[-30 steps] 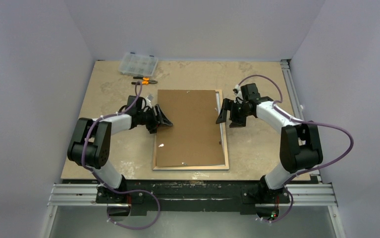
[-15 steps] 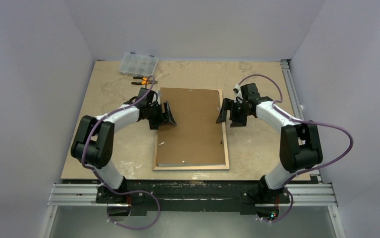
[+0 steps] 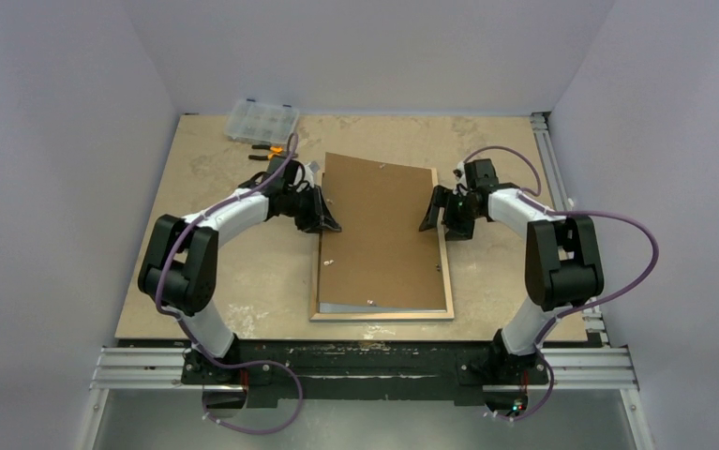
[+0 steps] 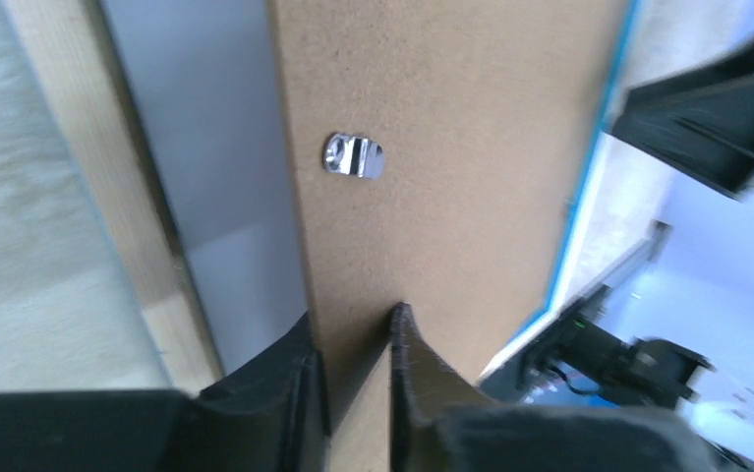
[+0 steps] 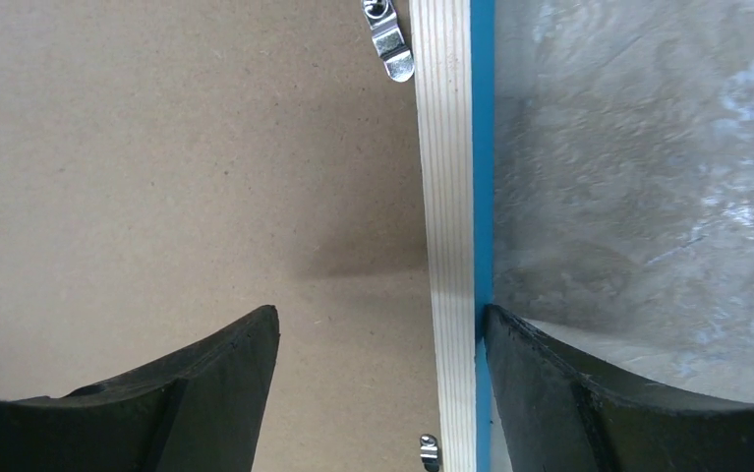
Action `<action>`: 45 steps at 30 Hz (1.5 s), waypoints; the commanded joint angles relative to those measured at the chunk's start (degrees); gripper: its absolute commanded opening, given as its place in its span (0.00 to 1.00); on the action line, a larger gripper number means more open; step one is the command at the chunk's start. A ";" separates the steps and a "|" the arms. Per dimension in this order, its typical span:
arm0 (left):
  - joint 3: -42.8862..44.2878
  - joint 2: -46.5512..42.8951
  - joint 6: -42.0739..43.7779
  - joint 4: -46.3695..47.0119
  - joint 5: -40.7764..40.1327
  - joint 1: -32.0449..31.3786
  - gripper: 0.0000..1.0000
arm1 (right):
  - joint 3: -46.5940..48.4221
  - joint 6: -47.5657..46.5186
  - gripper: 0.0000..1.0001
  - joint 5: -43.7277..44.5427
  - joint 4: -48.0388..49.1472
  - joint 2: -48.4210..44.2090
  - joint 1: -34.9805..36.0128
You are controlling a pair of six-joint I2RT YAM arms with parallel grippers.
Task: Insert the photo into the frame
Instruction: Place the photo frame item in the photo frame.
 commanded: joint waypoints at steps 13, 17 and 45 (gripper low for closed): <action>0.17 -0.23 2.13 -2.11 5.82 0.22 0.00 | -1.84 2.71 0.73 -8.94 6.88 0.37 -2.38; -0.48 -1.42 2.56 -2.98 6.14 1.06 0.00 | -2.21 3.51 0.73 -10.91 8.06 0.75 -2.55; -1.84 -3.71 5.15 -6.96 13.89 5.40 0.00 | -4.03 2.22 0.31 -6.12 9.25 1.14 -2.91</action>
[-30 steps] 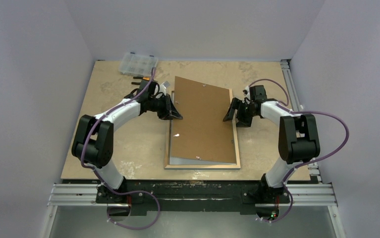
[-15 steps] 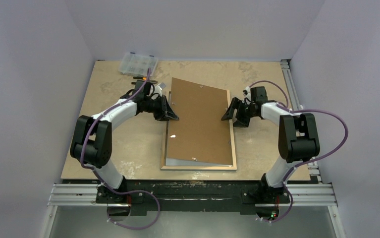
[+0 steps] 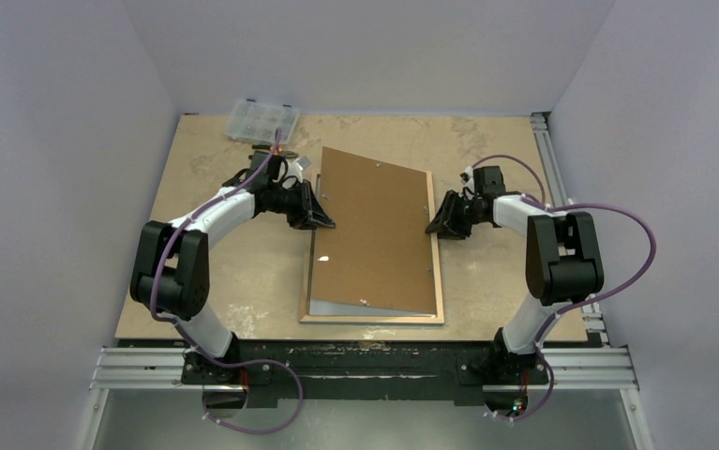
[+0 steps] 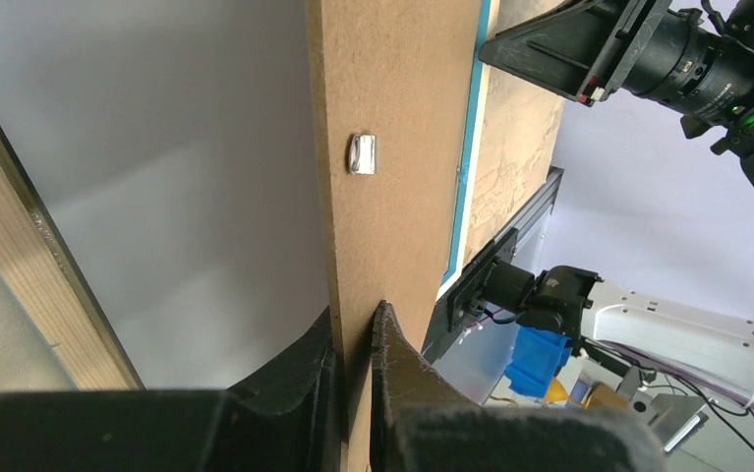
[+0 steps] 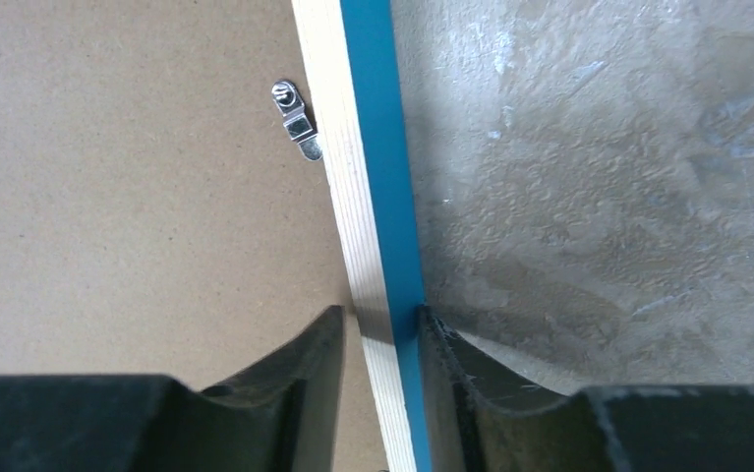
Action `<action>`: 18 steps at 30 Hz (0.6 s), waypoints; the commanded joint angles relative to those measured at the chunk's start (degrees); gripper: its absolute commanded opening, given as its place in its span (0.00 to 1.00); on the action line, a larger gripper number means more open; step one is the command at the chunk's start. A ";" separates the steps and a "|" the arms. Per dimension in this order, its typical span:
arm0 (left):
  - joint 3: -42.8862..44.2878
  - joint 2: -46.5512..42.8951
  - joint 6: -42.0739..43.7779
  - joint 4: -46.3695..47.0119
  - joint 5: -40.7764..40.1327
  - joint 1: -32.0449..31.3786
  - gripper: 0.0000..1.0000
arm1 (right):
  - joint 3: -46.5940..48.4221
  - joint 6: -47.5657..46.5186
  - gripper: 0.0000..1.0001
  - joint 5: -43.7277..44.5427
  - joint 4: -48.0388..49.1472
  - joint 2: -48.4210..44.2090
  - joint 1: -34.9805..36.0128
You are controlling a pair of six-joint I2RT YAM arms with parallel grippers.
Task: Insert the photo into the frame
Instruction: Place the photo frame item in the photo frame.
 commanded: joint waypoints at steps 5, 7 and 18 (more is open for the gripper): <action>-2.21 -0.26 3.55 -5.30 0.34 0.13 0.00 | 0.30 -1.82 0.16 2.28 0.51 0.21 1.07; -2.04 -0.21 3.58 -5.97 0.62 0.09 0.00 | 0.08 -2.01 0.08 2.60 0.59 0.64 1.07; -0.89 -2.35 4.23 -10.69 -0.91 0.26 0.00 | -0.27 -1.46 0.00 2.85 0.72 0.96 1.05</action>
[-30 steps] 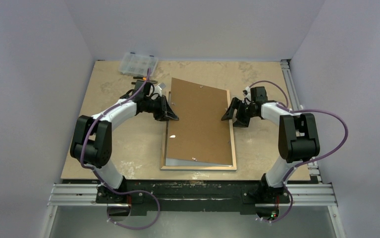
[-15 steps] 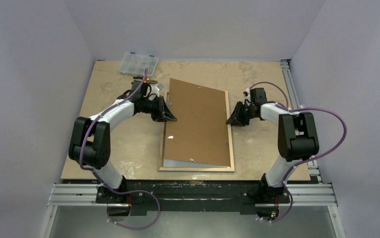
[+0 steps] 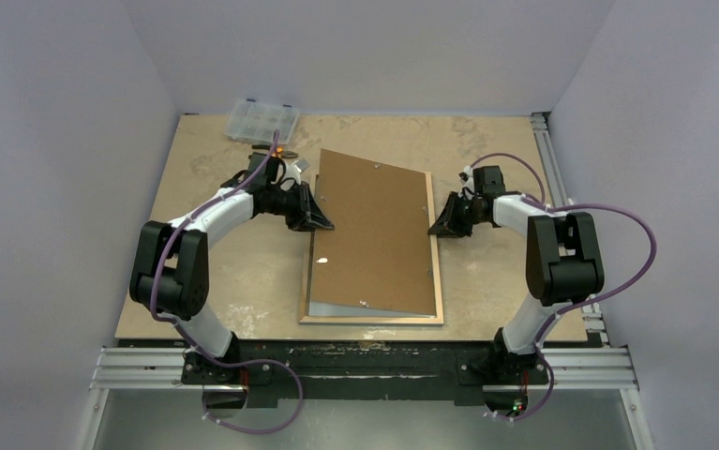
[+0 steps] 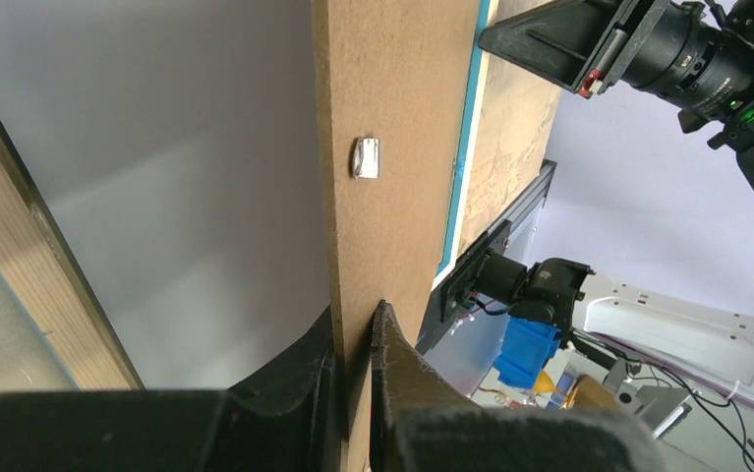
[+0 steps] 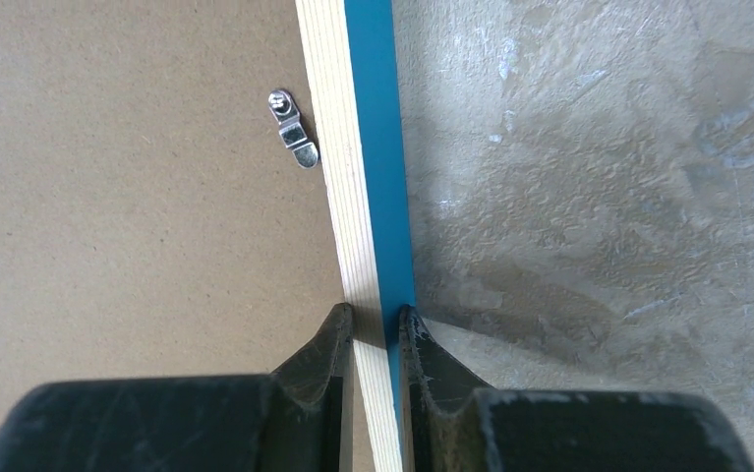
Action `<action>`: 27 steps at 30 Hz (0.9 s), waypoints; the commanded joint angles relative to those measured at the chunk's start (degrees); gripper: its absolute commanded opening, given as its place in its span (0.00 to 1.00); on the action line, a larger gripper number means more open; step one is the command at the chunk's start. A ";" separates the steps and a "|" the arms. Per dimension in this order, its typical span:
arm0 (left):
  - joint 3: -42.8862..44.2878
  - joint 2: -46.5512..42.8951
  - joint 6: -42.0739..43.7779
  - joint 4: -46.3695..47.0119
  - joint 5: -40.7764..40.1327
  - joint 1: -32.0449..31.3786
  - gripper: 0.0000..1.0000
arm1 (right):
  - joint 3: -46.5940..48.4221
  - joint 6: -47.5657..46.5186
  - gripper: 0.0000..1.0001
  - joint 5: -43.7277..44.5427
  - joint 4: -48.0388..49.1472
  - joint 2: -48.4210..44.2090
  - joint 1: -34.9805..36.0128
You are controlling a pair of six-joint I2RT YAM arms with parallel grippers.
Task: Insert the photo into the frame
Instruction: Place the photo frame item in the photo frame.
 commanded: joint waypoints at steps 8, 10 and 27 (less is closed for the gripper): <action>0.95 -4.09 4.41 -12.51 -3.65 -0.33 0.00 | -0.32 2.87 0.00 -3.26 2.88 1.57 0.93; 0.36 -3.03 3.70 -10.77 -3.14 -0.49 0.00 | -0.39 3.36 0.01 -4.48 3.46 1.63 0.95; 3.11 2.89 7.27 -7.46 -12.50 -3.61 0.00 | -0.60 3.87 0.00 -7.84 4.14 2.01 0.97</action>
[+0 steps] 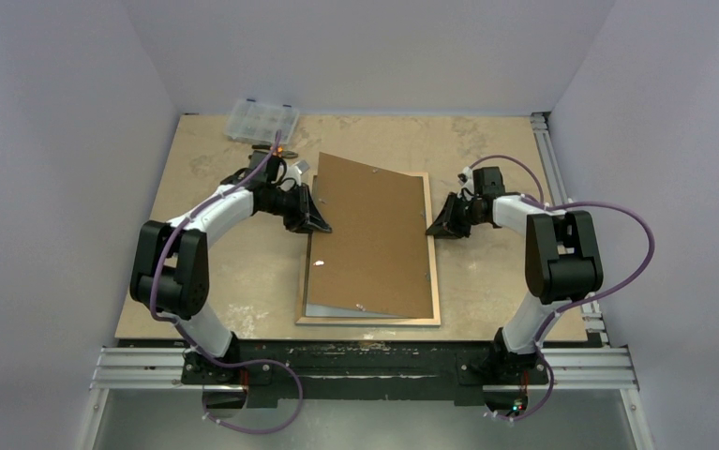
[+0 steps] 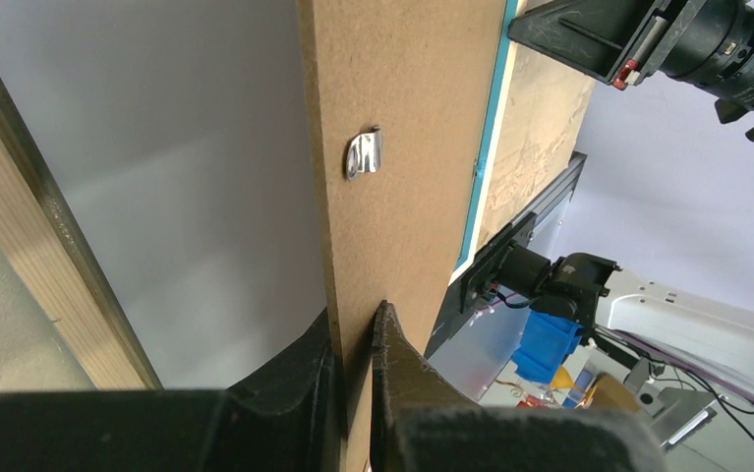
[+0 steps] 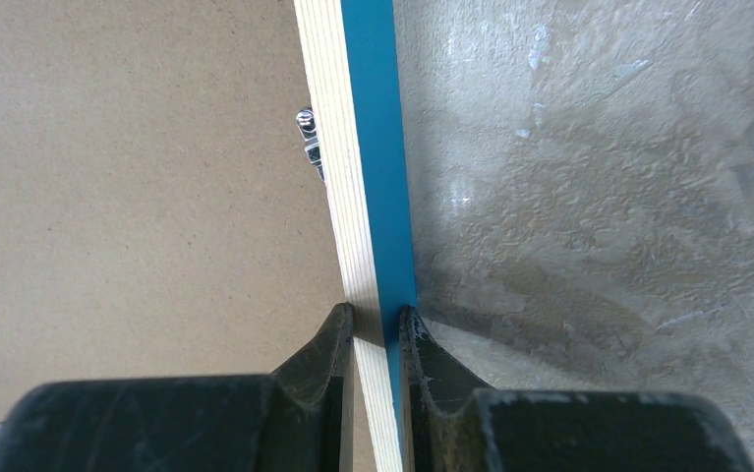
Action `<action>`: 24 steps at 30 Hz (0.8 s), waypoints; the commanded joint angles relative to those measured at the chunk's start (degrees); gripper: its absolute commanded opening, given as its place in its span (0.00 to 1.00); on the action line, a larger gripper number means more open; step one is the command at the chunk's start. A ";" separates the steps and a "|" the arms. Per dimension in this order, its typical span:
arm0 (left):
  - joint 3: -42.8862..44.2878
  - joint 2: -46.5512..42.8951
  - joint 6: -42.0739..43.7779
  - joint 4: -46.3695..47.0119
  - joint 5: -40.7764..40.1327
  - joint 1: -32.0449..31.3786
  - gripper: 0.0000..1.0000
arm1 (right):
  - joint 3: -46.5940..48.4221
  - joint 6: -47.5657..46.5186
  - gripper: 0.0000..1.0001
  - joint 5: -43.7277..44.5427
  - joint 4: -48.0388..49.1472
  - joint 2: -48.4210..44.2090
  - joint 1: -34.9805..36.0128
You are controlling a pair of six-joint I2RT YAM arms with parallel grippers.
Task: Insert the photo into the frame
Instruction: Place the photo frame item in the photo frame.
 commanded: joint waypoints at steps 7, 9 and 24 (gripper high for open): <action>1.24 3.35 4.98 -3.28 -12.87 -4.43 0.13 | -0.27 2.84 0.00 -3.86 3.27 1.48 1.08; 1.79 3.19 5.18 -4.15 -14.69 -4.88 0.32 | -0.35 2.91 0.00 -3.86 3.41 1.45 1.05; 7.70 4.63 6.54 -11.96 -30.41 -9.80 0.72 | -0.71 2.67 0.02 -3.86 3.27 1.01 1.09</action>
